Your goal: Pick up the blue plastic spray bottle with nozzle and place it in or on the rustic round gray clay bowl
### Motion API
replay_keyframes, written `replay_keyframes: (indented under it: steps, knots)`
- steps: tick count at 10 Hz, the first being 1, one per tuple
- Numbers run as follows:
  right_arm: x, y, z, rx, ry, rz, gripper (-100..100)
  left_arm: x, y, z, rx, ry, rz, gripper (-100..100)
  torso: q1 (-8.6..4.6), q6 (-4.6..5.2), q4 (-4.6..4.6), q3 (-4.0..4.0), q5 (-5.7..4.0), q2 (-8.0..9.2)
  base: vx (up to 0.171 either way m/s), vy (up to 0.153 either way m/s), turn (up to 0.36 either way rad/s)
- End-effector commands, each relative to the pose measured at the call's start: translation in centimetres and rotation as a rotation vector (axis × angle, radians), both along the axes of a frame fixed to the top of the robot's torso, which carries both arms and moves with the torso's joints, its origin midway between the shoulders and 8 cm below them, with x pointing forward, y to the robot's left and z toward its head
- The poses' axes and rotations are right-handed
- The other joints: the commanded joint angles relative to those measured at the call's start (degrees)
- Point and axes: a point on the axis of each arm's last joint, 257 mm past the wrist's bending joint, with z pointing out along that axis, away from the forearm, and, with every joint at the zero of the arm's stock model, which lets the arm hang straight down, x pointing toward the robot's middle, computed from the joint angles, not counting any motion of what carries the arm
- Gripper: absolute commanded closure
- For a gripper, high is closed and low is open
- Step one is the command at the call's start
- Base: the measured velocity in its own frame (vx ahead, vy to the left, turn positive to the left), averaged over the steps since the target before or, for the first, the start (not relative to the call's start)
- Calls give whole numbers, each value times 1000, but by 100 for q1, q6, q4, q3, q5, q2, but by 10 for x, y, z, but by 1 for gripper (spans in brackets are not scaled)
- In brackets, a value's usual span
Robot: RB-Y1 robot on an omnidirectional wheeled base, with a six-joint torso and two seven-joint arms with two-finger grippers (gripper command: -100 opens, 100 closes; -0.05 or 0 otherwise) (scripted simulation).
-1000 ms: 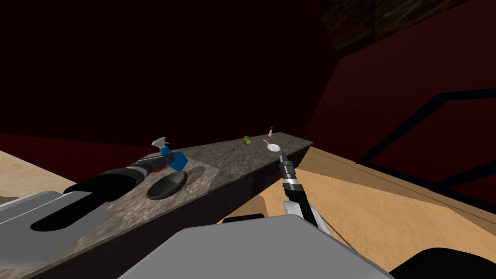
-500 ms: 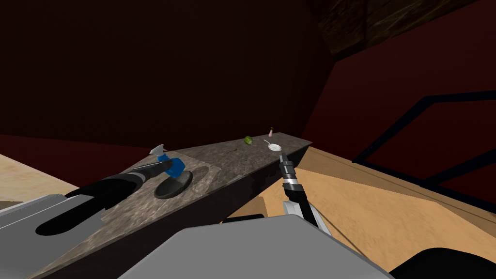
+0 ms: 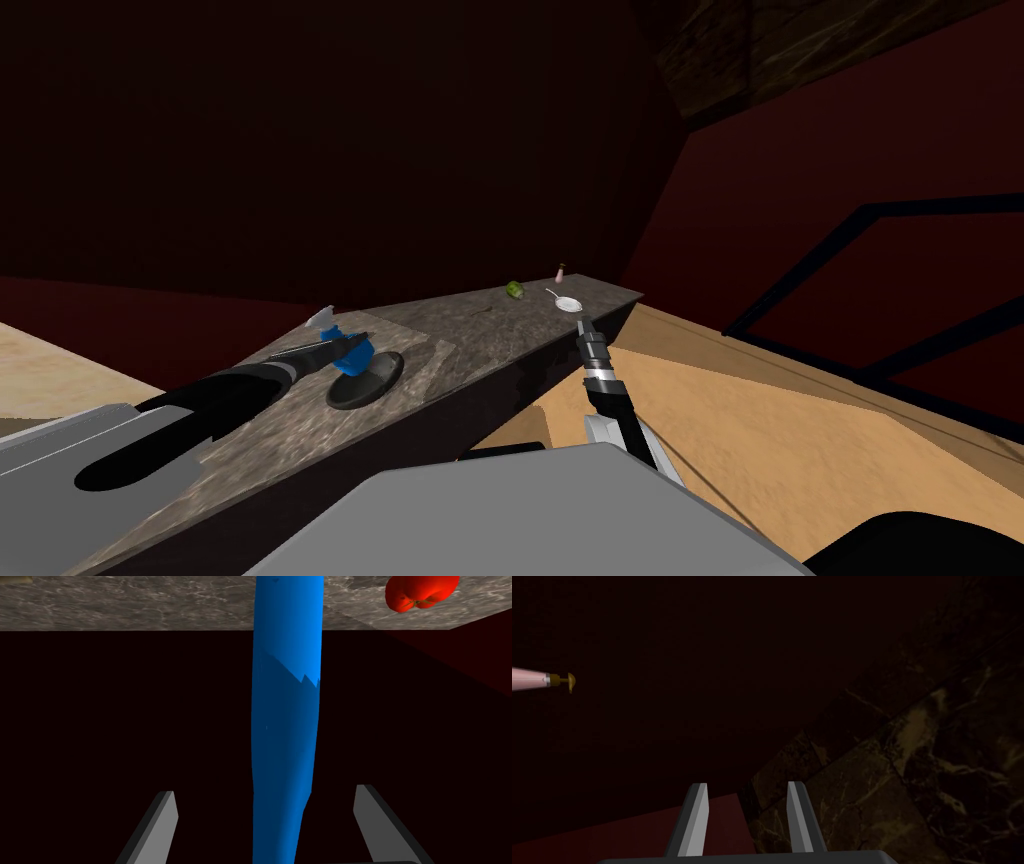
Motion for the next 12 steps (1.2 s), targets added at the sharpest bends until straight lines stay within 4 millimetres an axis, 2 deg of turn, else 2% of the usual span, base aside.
replay_keyframes:
  steps: [1,3,4,5,6,8,9,10,12]
  knots:
    - [0,0,0,0,0,0,0,0,0,0,0,0,0,-100,0,0,0,0,0,0,0,0,0]
    - [0,0,0,0,0,0,0,0,0,0,0,0,0,-100,-3,0,0,0,-1,-1,0,0,0]
    - [0,0,0,0,0,0,0,0,0,0,0,0,0,0,-4,0,0,0,-1,-1,0,0,0]
    - [0,0,0,0,0,0,0,17,3,15,4,-62,-23,-100,-4,0,0,0,-1,-1,40,-98,153]
    - [0,0,0,0,0,0,0,24,8,24,10,-94,-28,-100,-34,-3,-2,-6,-6,-12,54,-126,115]
    - [0,0,0,0,0,0,0,26,22,23,17,-100,-29,-100,-40,7,-2,-9,-13,-16,13,-42,-13]
    - [0,0,0,0,0,0,0,39,19,37,23,-147,-54,-100,-25,6,-1,-5,-9,-9,33,-89,166]
    - [0,0,0,0,0,0,0,46,25,47,29,-180,-60,-100,-45,2,-1,-7,-12,-15,41,-123,99]
    - [0,0,0,0,0,0,0,47,39,44,38,-178,-64,-100,-43,7,-2,-8,-14,-14,6,-41,-15]
